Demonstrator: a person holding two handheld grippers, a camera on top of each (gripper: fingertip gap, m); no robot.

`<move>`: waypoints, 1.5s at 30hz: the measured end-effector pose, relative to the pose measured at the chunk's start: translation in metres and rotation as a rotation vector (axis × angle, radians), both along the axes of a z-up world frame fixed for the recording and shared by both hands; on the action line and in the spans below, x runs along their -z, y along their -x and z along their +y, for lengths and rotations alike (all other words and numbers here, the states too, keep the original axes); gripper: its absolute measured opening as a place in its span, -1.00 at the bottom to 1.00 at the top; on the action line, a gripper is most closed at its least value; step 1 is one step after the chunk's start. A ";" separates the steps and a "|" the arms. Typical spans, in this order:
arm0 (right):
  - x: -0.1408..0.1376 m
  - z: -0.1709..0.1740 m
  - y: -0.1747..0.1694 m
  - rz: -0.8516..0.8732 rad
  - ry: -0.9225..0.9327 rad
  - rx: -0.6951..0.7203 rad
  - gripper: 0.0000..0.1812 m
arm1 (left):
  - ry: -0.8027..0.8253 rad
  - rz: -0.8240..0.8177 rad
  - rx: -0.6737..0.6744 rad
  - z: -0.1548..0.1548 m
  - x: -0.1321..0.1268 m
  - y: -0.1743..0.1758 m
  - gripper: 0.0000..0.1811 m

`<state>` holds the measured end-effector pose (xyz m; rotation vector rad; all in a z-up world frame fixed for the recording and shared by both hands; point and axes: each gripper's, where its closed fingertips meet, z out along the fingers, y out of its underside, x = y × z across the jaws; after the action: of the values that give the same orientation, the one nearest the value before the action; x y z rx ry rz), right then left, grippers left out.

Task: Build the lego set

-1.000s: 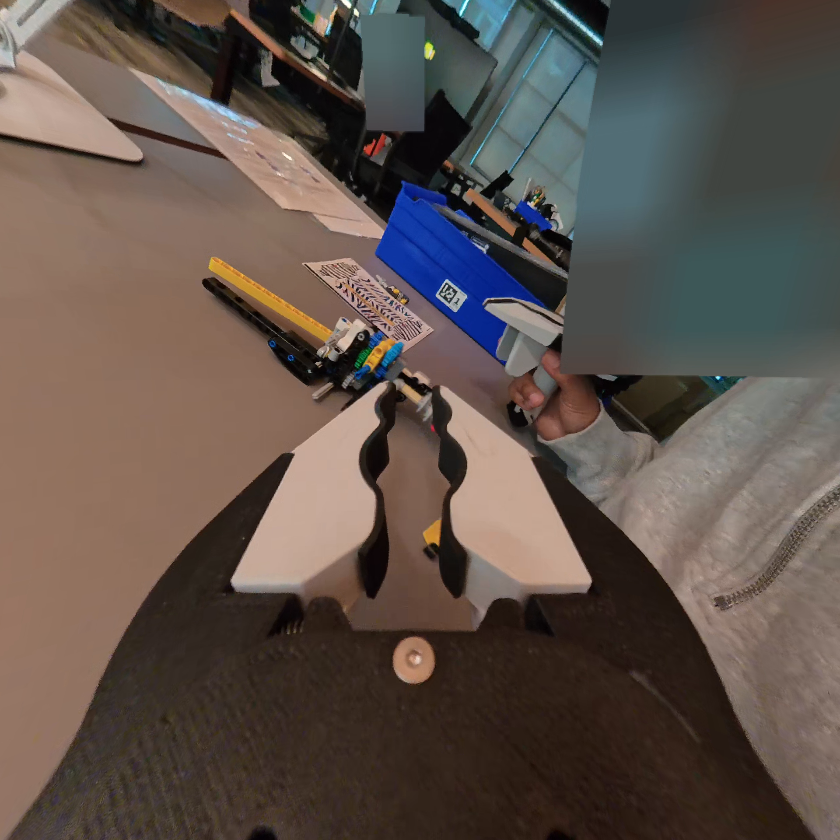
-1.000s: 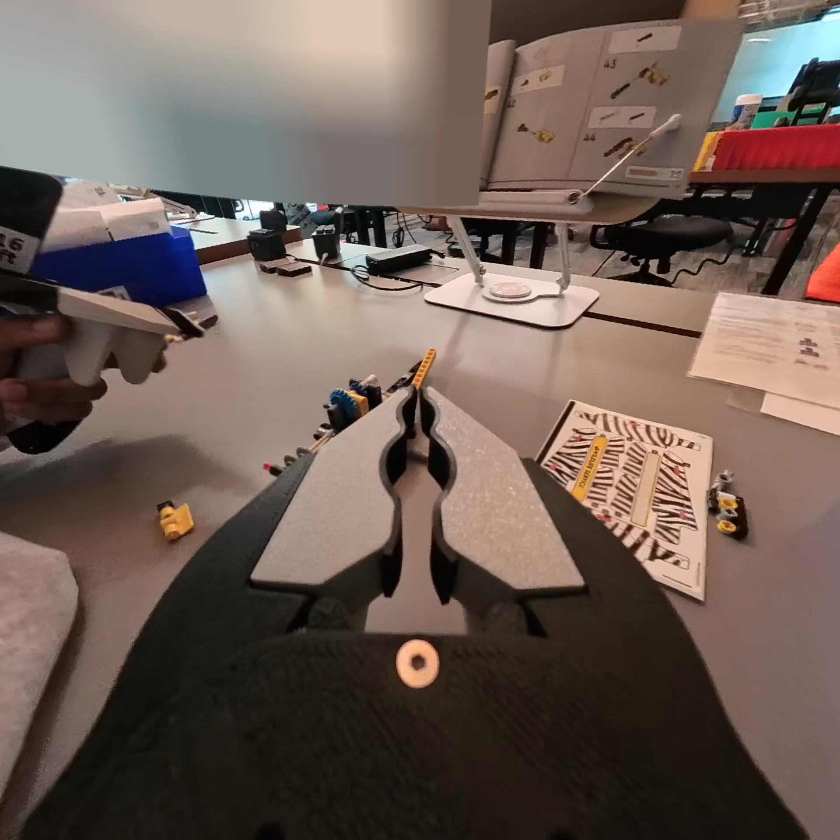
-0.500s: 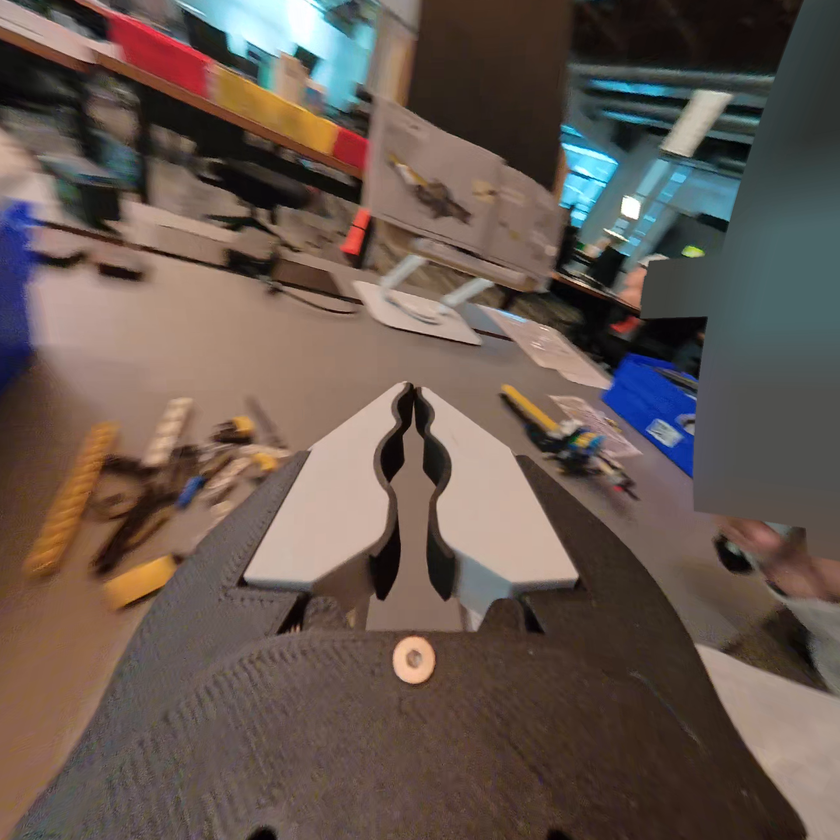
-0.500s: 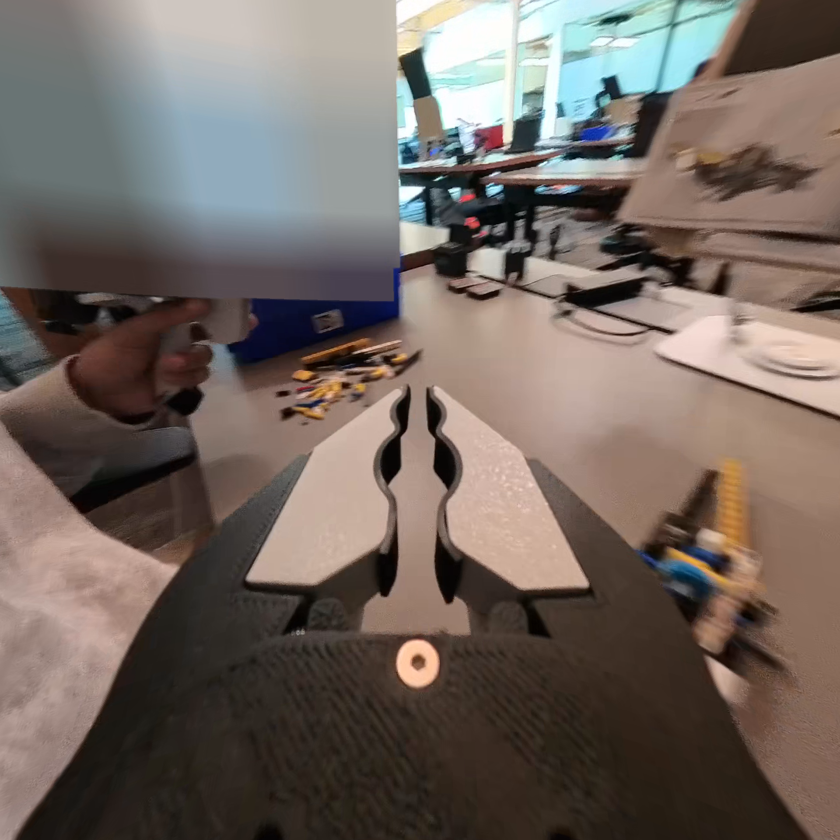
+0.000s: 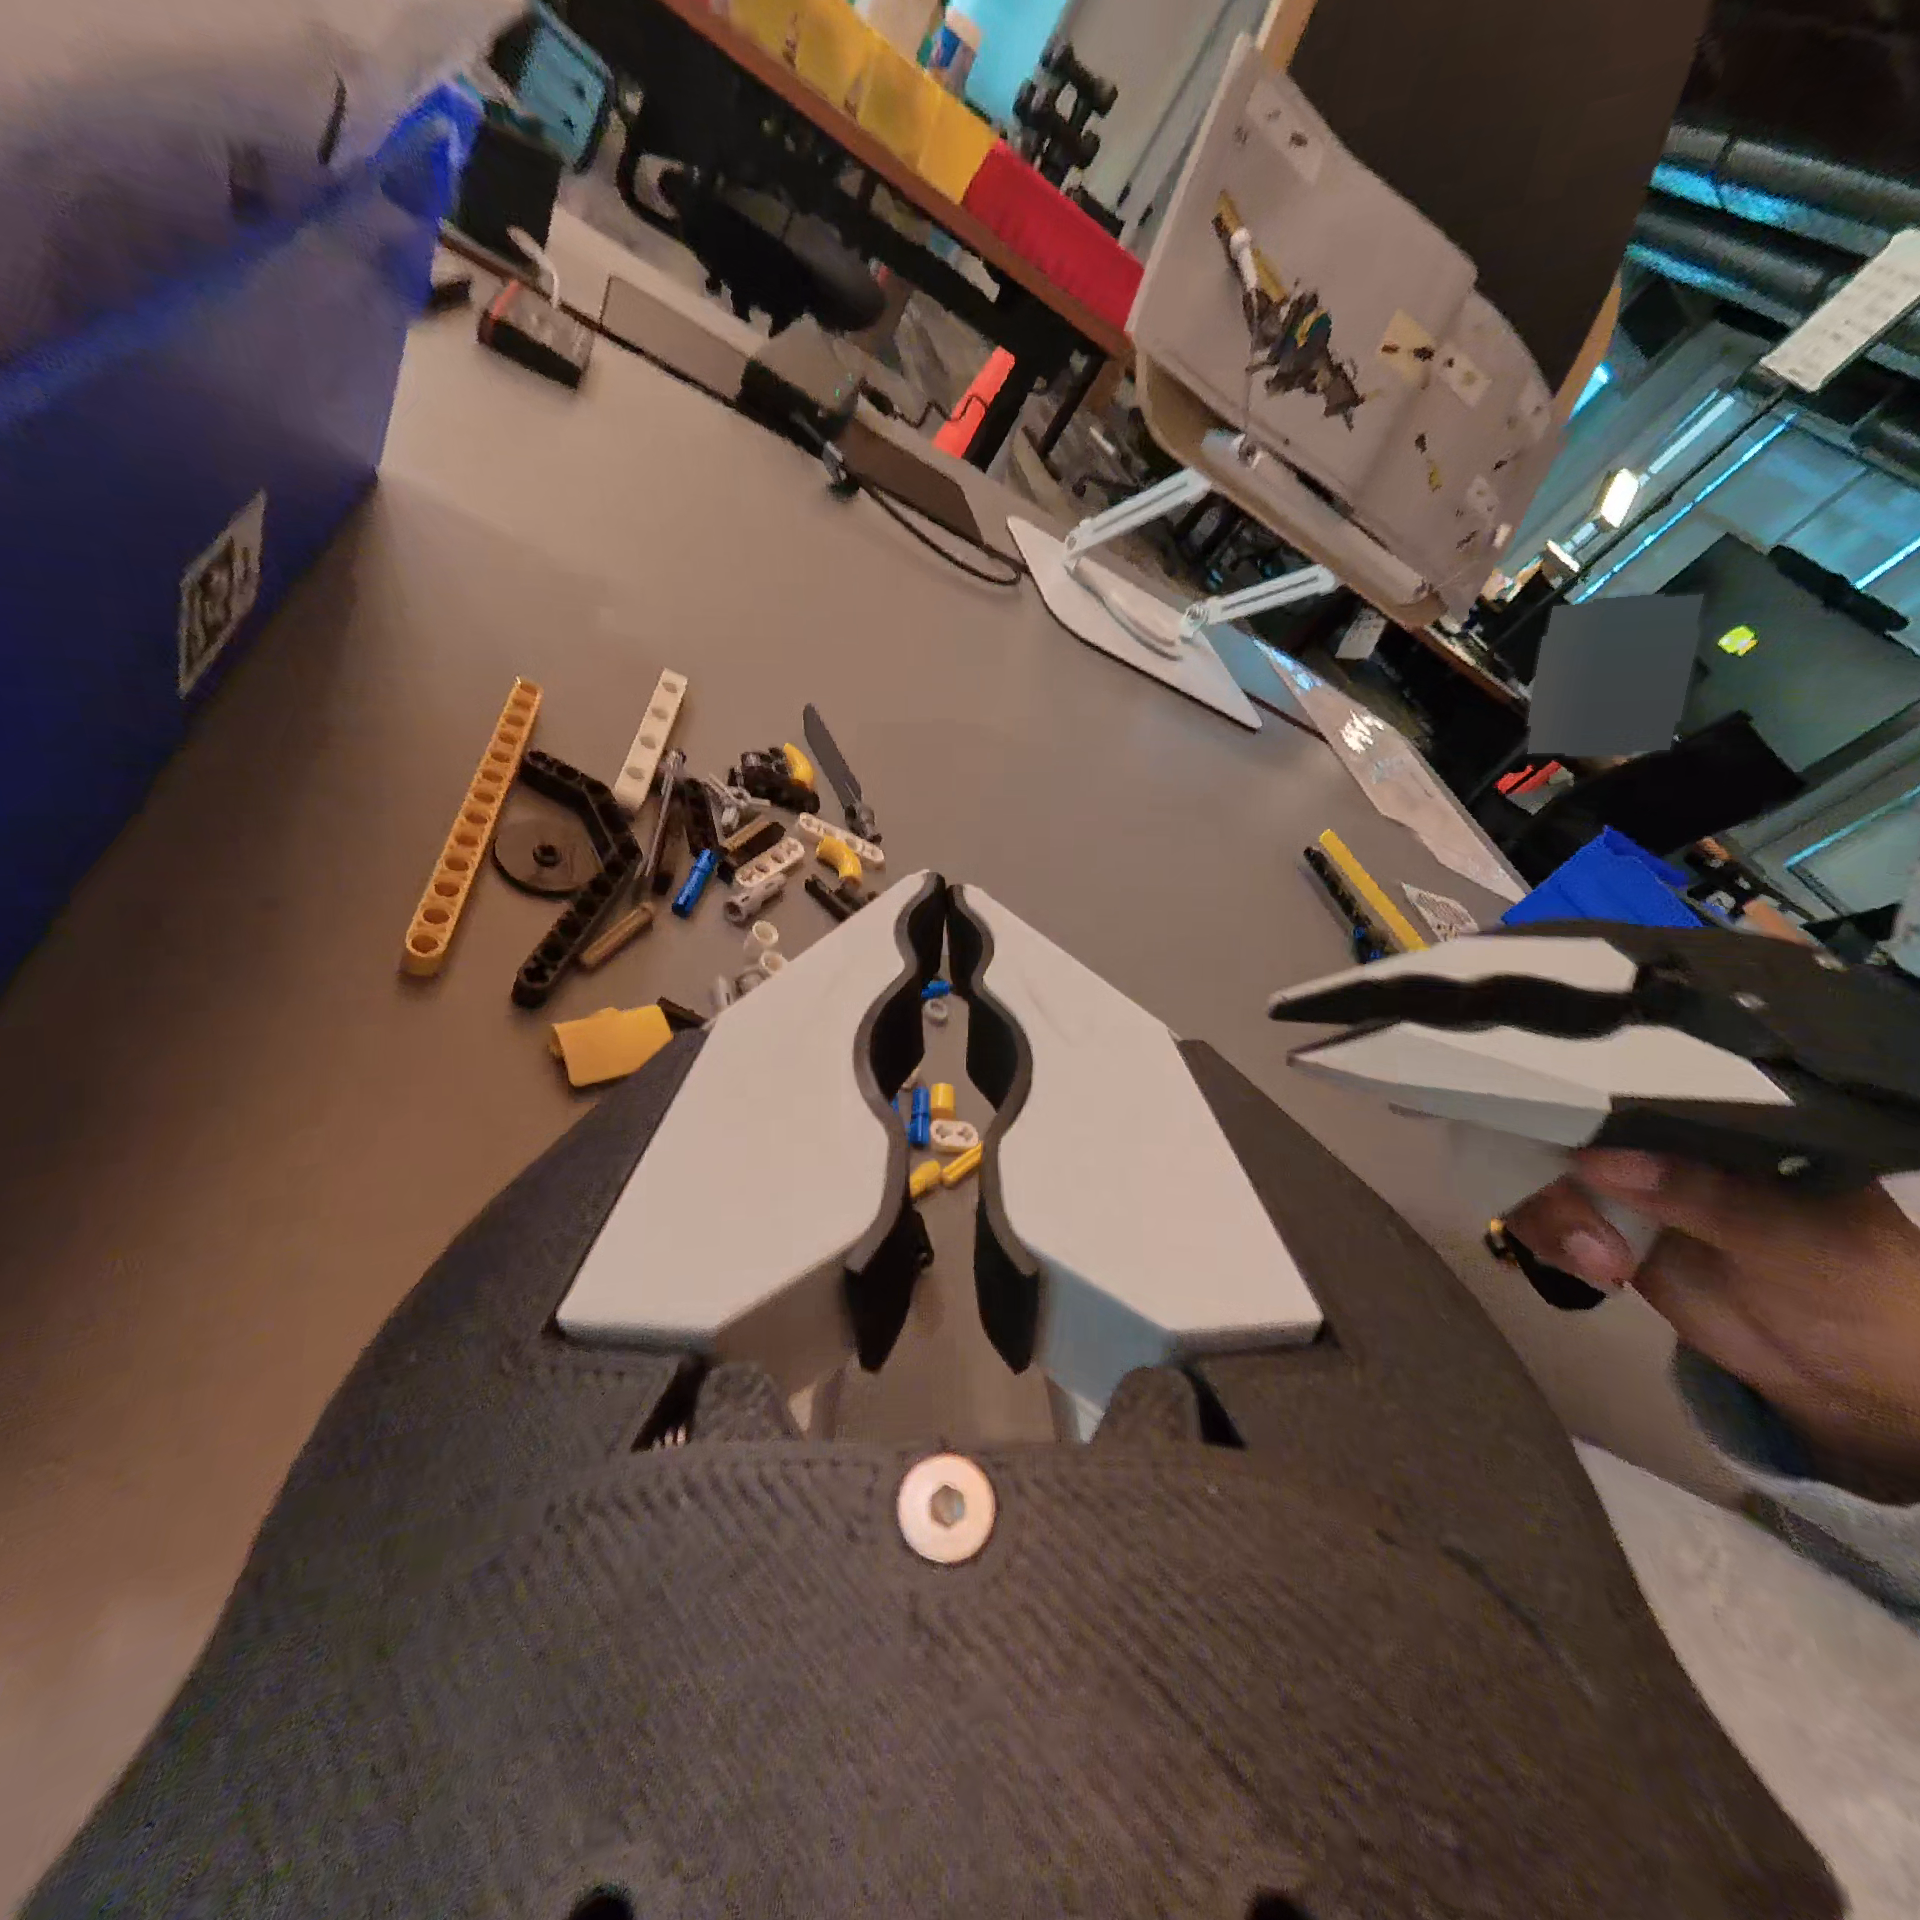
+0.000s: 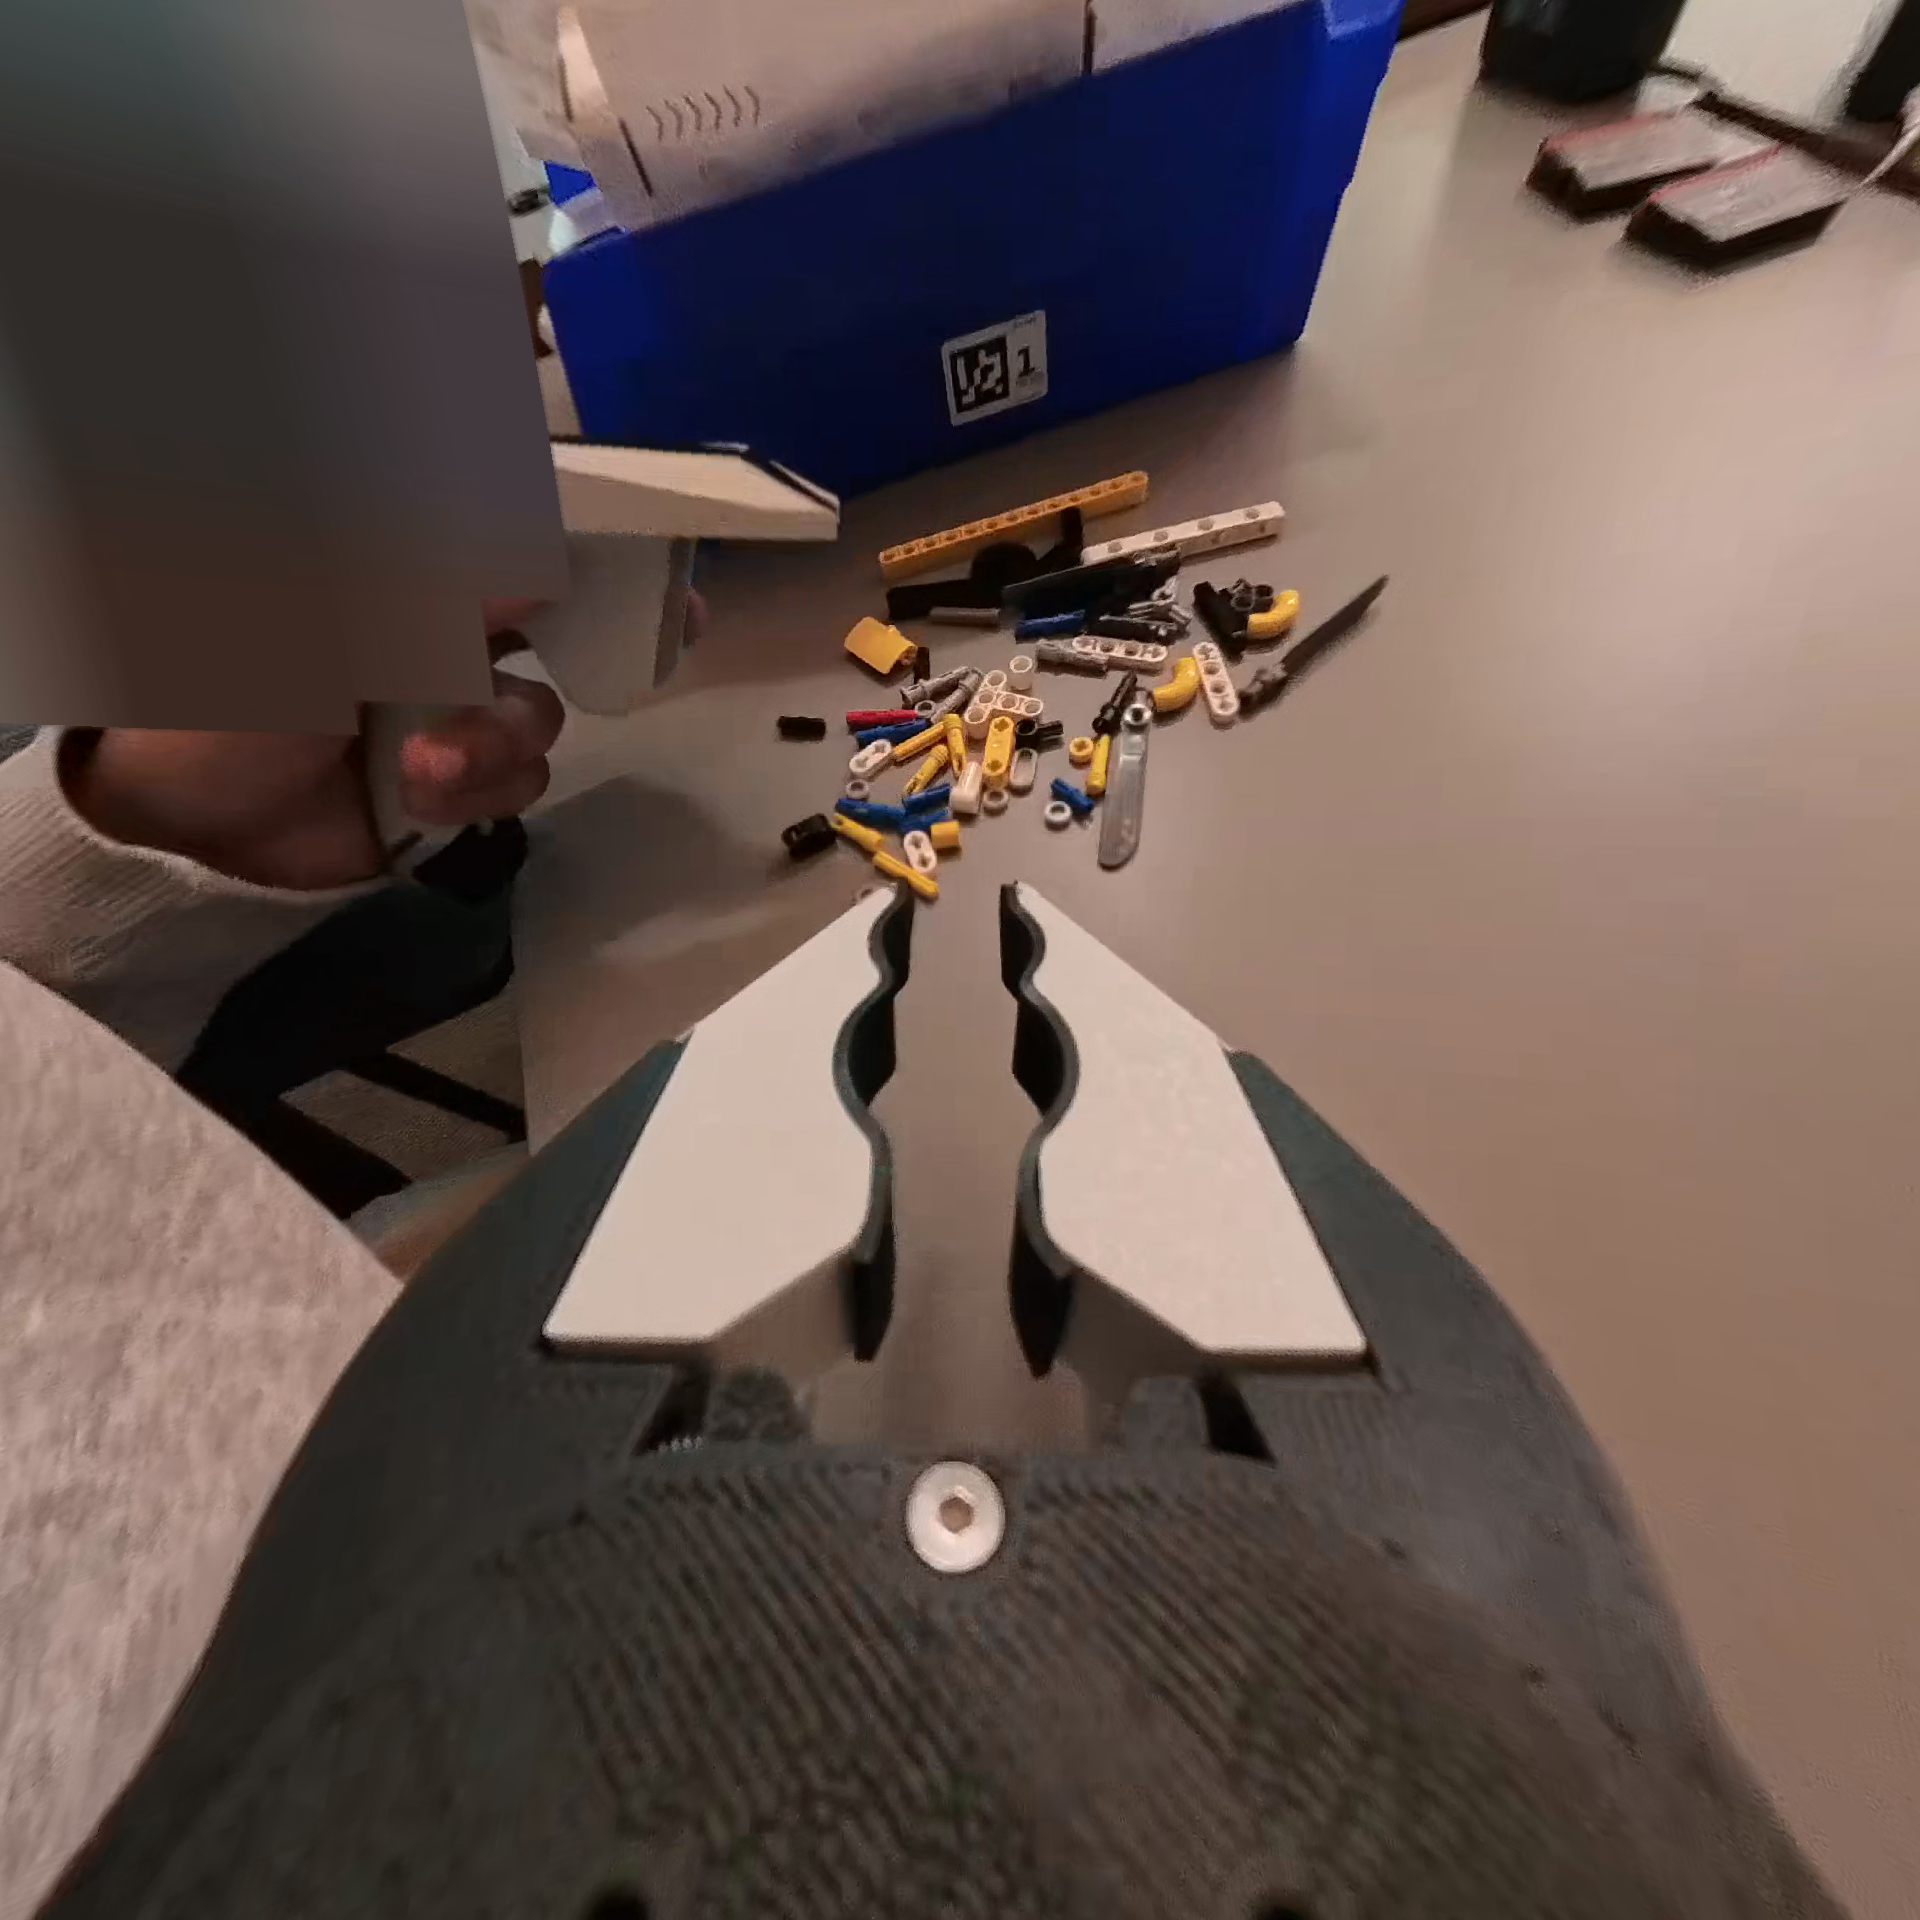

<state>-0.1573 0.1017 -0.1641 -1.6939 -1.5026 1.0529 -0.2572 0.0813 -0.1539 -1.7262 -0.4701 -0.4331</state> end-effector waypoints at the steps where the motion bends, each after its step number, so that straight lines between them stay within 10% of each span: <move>1: 0.003 0.000 0.008 -0.018 0.018 -0.011 -0.82 | 0.010 -0.010 0.014 0.002 0.004 -0.002 -1.00; 21: 0.069 0.035 0.104 -0.309 -0.129 -0.026 -0.92 | -0.019 -0.050 0.003 -0.002 0.003 0.010 -1.00; 37: 0.067 0.046 0.101 -0.309 -0.181 -0.008 -0.93 | -0.029 -0.082 0.015 -0.002 0.003 0.011 -1.00; 45: 0.010 0.031 0.081 -0.118 -0.131 -0.033 -0.94 | -0.039 -0.017 0.070 0.000 -0.003 -0.003 -1.00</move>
<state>-0.2388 0.1328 -0.1743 -1.6688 -1.6423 0.8641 -0.2545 0.0809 -0.1512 -1.7057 -0.4116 -0.5041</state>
